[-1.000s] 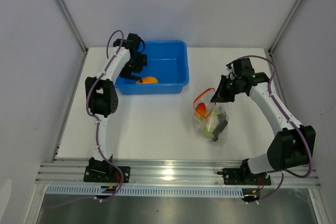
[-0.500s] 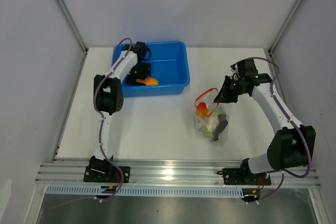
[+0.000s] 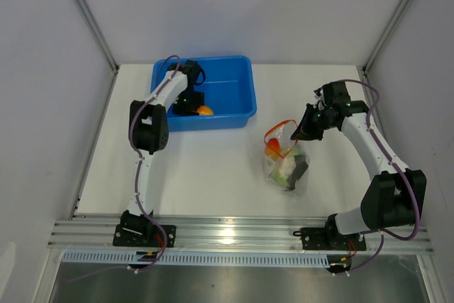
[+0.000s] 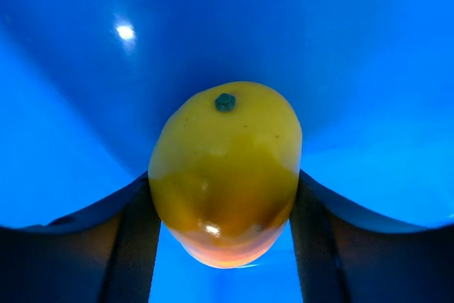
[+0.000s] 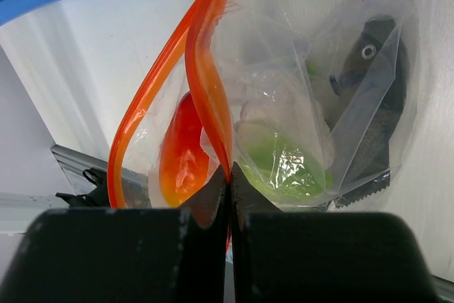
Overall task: Place the food in the zip-top bag and seal the zipper
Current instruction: Pick up the fake fruit from the bin.
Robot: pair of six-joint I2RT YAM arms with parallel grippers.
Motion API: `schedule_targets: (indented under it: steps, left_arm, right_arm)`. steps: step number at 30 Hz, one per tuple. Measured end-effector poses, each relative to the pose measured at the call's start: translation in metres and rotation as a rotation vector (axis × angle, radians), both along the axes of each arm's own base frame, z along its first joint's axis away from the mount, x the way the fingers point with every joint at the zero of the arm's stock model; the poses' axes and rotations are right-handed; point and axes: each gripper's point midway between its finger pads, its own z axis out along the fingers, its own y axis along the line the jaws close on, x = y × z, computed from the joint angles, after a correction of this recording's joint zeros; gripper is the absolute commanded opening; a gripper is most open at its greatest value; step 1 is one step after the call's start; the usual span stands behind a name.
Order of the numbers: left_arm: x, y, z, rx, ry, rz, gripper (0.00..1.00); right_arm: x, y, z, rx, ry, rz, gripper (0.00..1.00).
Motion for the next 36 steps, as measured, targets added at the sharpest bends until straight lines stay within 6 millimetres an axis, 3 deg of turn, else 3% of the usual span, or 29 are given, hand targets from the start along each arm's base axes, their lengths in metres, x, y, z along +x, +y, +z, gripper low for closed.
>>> schedule_targets:
  steps: [2, 3, 7, 14, 22, 32, 36]
  left_arm:
    - [0.003, -0.001, 0.0, -0.005, -0.012, -0.003, 0.31]
    - [0.005, -0.001, 0.001, -0.007, -0.018, -0.003, 0.19]
    - [0.011, -0.002, 0.001, -0.027, -0.039, -0.003, 0.01]
    - [0.033, 0.009, 0.007, -0.064, -0.108, 0.01, 0.01]
    - [0.068, 0.016, 0.036, -0.132, -0.231, 0.031, 0.01]
    - [0.074, 0.001, 0.047, -0.173, -0.289, -0.079, 0.01]
    - [0.073, -0.019, 0.069, -0.198, -0.351, -0.182, 0.01]
  right_arm:
    - [0.001, -0.001, 0.0, -0.001, 0.002, -0.008, 0.0]
    - [0.001, -0.001, 0.0, -0.001, 0.003, -0.01, 0.0]
    - [0.002, -0.003, -0.003, -0.002, 0.012, -0.018, 0.0]
    - [0.011, -0.002, -0.015, -0.011, 0.061, -0.02, 0.0]
    - [0.034, -0.001, -0.014, -0.019, 0.065, -0.02, 0.0]
    - [0.042, -0.001, -0.012, -0.018, 0.056, -0.023, 0.0]
    - [0.042, -0.001, -0.01, -0.017, 0.05, -0.024, 0.0]
